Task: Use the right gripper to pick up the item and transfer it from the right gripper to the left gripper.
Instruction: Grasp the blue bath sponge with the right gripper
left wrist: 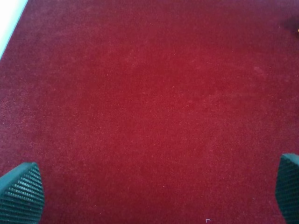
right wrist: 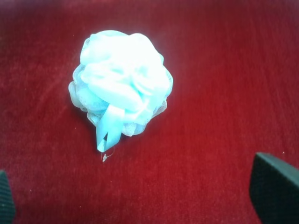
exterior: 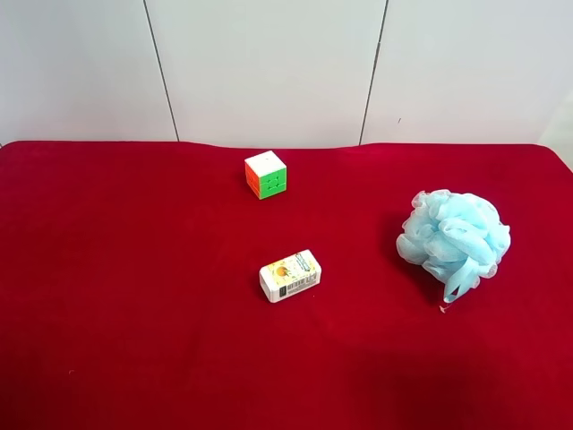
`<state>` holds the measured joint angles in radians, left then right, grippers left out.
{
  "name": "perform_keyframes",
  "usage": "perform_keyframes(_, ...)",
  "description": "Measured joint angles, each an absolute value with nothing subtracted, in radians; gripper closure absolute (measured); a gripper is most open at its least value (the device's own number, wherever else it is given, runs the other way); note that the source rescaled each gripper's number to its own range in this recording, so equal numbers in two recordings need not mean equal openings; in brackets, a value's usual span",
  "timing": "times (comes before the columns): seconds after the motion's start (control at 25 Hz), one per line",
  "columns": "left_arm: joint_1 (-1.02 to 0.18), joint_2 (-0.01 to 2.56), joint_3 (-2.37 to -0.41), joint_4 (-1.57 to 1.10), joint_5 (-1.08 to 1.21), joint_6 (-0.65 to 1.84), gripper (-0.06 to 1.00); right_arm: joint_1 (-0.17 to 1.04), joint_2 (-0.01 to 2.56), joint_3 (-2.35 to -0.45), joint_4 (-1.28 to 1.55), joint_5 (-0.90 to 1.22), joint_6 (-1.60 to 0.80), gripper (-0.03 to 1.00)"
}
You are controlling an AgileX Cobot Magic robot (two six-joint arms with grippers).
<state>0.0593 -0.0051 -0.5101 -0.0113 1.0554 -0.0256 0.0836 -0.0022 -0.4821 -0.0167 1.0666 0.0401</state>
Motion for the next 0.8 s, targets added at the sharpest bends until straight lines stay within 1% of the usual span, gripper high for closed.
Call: perform_keyframes(0.8,0.059,-0.005,-0.51,-0.011,1.055,-0.026,-0.06,0.084,-0.002,-0.482,-0.017,1.065,0.04,-0.03)
